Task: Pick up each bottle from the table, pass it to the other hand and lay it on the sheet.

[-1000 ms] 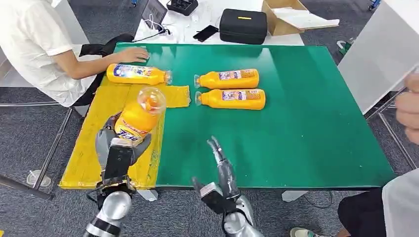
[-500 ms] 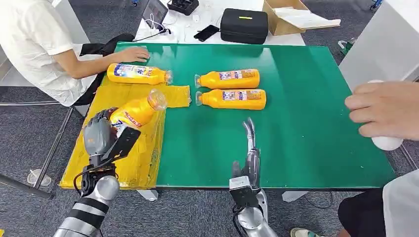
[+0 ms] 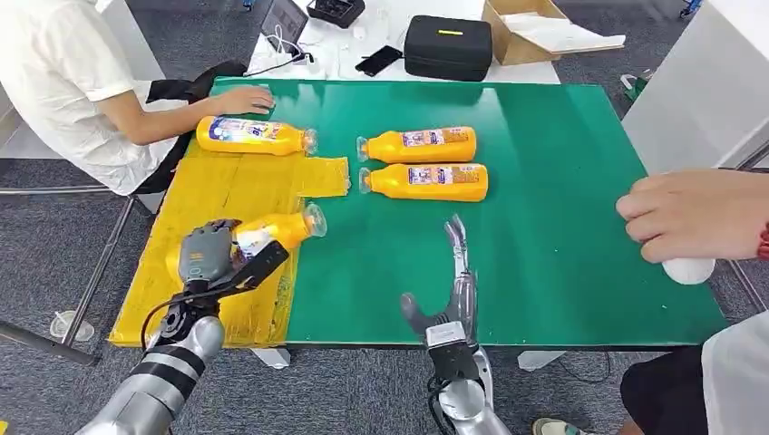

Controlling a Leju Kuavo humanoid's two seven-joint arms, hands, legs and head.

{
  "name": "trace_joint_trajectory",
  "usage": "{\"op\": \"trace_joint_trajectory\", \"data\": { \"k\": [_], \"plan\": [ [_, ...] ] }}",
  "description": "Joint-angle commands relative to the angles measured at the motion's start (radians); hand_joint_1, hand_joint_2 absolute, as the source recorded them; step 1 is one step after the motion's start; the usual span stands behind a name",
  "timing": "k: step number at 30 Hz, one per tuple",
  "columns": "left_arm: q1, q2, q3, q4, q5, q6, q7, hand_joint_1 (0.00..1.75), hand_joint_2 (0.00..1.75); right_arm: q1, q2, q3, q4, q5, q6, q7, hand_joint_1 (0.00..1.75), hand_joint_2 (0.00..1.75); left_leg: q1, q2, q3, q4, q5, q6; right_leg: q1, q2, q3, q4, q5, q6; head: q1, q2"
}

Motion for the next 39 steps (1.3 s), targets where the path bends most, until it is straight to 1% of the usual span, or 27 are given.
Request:
{"op": "trace_joint_trajectory", "data": {
  "k": [1,3,5,6,9,10,11,12,13,14,15,16,17,18,19,20,22,27,31,35,38,39],
  "plan": [
    [-0.081,0.002,-0.044,0.163,-0.009,-0.009,0.003,1.75,1.75,-0.021,-0.014,-0.001,0.037,-0.007,0.004,0.001,0.00,1.75,0.000,0.000,0.004,0.000,-0.001,0.001,0.001,-0.002,0.005,0.000,-0.001,-0.002,0.000,0.000],
    [-0.082,0.000,-0.047,0.173,-0.011,-0.024,0.002,1.75,1.75,-0.021,-0.014,0.000,0.036,-0.006,0.008,0.001,0.00,1.75,0.000,0.000,0.002,0.000,0.000,0.001,0.001,-0.001,0.003,0.000,-0.001,-0.001,0.000,0.000],
    [-0.086,0.000,-0.064,0.193,-0.037,-0.038,0.018,1.75,1.75,-0.022,-0.012,0.000,0.040,-0.007,0.009,0.001,0.00,1.75,0.000,0.000,0.005,0.000,-0.001,0.001,0.001,-0.002,0.006,0.000,-0.001,-0.002,0.000,0.000],
    [-0.087,0.000,-0.068,0.196,-0.042,-0.041,0.020,1.75,1.75,-0.023,-0.012,0.000,0.041,-0.008,0.011,0.001,0.00,1.75,0.000,0.000,0.001,0.000,0.000,0.000,0.000,-0.001,0.001,0.000,0.000,-0.001,0.000,0.000],
    [-0.093,-0.006,-0.072,0.229,-0.047,-0.068,0.011,1.75,1.75,-0.033,-0.006,0.003,0.064,-0.011,0.026,0.001,0.00,1.75,0.000,0.000,0.004,-0.001,-0.001,0.001,0.001,-0.001,0.005,-0.001,-0.001,-0.002,0.000,0.000],
    [-0.093,-0.007,-0.068,0.235,-0.042,-0.074,0.011,1.36,1.75,-0.034,-0.006,0.005,0.067,-0.010,0.026,0.001,0.00,1.75,0.000,0.001,0.003,0.000,0.000,0.001,0.001,0.000,0.003,-0.001,0.000,-0.001,0.000,0.000],
    [-0.094,-0.010,-0.067,0.241,-0.038,-0.085,0.007,0.63,1.75,-0.034,-0.005,0.005,0.068,-0.013,0.025,0.001,0.00,1.75,0.000,0.001,0.005,-0.001,-0.001,0.001,0.001,-0.001,0.005,-0.001,-0.001,-0.002,0.000,0.000],
    [-0.094,-0.011,-0.065,0.246,-0.034,-0.100,0.002,0.28,1.75,-0.034,-0.005,0.002,0.071,-0.019,0.026,0.001,0.00,1.75,0.000,0.001,0.003,-0.001,-0.001,0.000,0.001,0.000,0.003,-0.001,0.000,-0.001,0.000,0.000],
    [-0.095,-0.012,-0.065,0.248,-0.034,-0.106,0.002,0.24,1.75,-0.034,-0.005,0.001,0.073,-0.021,0.027,0.001,0.00,1.75,0.000,0.001,0.006,-0.001,-0.001,0.001,0.001,-0.001,0.006,-0.001,-0.001,-0.002,0.000,0.000],
    [-0.095,-0.012,-0.065,0.248,-0.034,-0.106,0.002,0.24,1.75,-0.034,-0.005,0.001,0.073,-0.021,0.027,0.001,0.00,1.75,0.000,0.000,0.004,-0.001,0.000,0.001,0.000,-0.001,0.005,-0.001,0.000,-0.001,0.000,0.000],
    [-0.098,-0.013,-0.065,0.253,-0.032,-0.121,0.006,0.12,1.75,-0.035,-0.006,-0.002,0.076,-0.025,0.031,0.001,0.00,1.75,0.000,0.000,0.004,-0.001,0.000,0.001,0.001,0.000,0.004,-0.001,0.000,-0.001,0.000,0.000],
    [-0.106,-0.013,-0.082,0.261,-0.057,-0.136,0.040,0.00,1.75,-0.033,-0.006,-0.006,0.078,-0.028,0.034,0.001,0.00,1.75,0.000,0.001,0.005,-0.001,-0.001,0.001,0.001,0.000,0.006,-0.001,0.000,-0.002,0.000,0.000],
    [-0.115,-0.015,-0.088,0.268,-0.061,-0.175,0.049,0.00,1.75,-0.031,-0.006,-0.009,0.074,-0.035,0.052,0.001,0.00,1.75,0.000,0.000,0.003,-0.001,0.000,0.001,0.000,-0.001,0.004,-0.001,0.000,-0.001,0.000,0.000],
    [-0.128,-0.013,-0.088,0.277,-0.054,-0.239,0.048,0.00,1.75,-0.030,-0.005,-0.011,0.071,-0.032,0.054,0.001,0.00,1.75,0.000,0.000,0.005,-0.001,0.000,0.001,0.001,-0.001,0.006,-0.001,0.000,-0.002,0.000,0.000],
    [-0.131,-0.011,-0.088,0.277,-0.054,-0.249,0.049,0.00,1.75,-0.029,-0.004,-0.012,0.071,-0.029,0.050,0.001,0.00,1.75,0.000,0.000,0.004,0.000,0.000,0.001,0.001,-0.001,0.005,-0.001,0.000,-0.001,0.000,0.000],
    [-0.136,-0.008,-0.083,0.281,-0.043,-0.294,0.052,0.00,1.75,-0.026,0.001,-0.022,0.072,-0.050,0.075,0.001,0.00,1.75,0.000,0.000,0.005,0.000,0.000,0.001,0.001,-0.001,0.006,-0.001,0.000,-0.002,0.000,0.000],
    [-0.138,-0.004,-0.077,0.286,-0.029,-0.338,0.050,0.00,1.75,-0.027,0.005,-0.027,0.077,-0.049,0.085,0.001,0.00,1.75,0.000,-0.001,0.006,-0.001,0.001,0.002,0.000,-0.002,0.008,-0.001,0.000,-0.002,0.000,0.000],
    [-0.138,-0.003,-0.078,0.287,-0.029,-0.341,0.050,0.00,1.75,-0.027,0.006,-0.028,0.077,-0.050,0.086,0.001,0.00,1.75,-0.001,-0.001,0.009,-0.002,0.000,0.001,0.000,-0.002,0.011,-0.001,0.000,-0.001,0.000,0.000],
    [-0.135,0.012,-0.084,0.292,-0.019,-0.384,0.010,0.00,1.75,-0.029,0.009,-0.033,0.087,-0.060,0.099,0.001,0.00,1.75,0.000,0.000,0.011,-0.002,0.001,0.001,0.000,-0.001,0.012,-0.002,0.000,-0.002,0.000,0.000],
    [-0.126,0.011,-0.091,0.278,-0.015,-0.368,-0.018,0.00,1.75,-0.024,0.007,-0.042,0.083,-0.070,0.101,0.001,0.00,1.75,-0.001,0.003,0.013,-0.003,0.000,0.002,0.000,0.000,0.014,-0.003,0.001,-0.003,0.000,0.000],
    [-0.129,0.005,-0.098,0.268,-0.012,-0.366,-0.033,0.00,1.75,-0.022,0.004,-0.045,0.081,-0.068,0.105,0.001,0.00,1.75,-0.001,-0.001,0.010,-0.002,0.001,0.001,0.000,-0.002,0.012,-0.001,0.000,-0.001,0.000,0.000],
    [-0.130,0.007,-0.108,0.266,-0.015,-0.370,-0.043,0.00,1.75,-0.026,0.004,-0.044,0.087,-0.061,0.099,0.001,0.00,1.75,-0.001,0.000,0.011,-0.002,0.001,0.002,0.000,-0.002,0.013,-0.002,0.000,-0.001,0.000,0.000]
  ]
}}
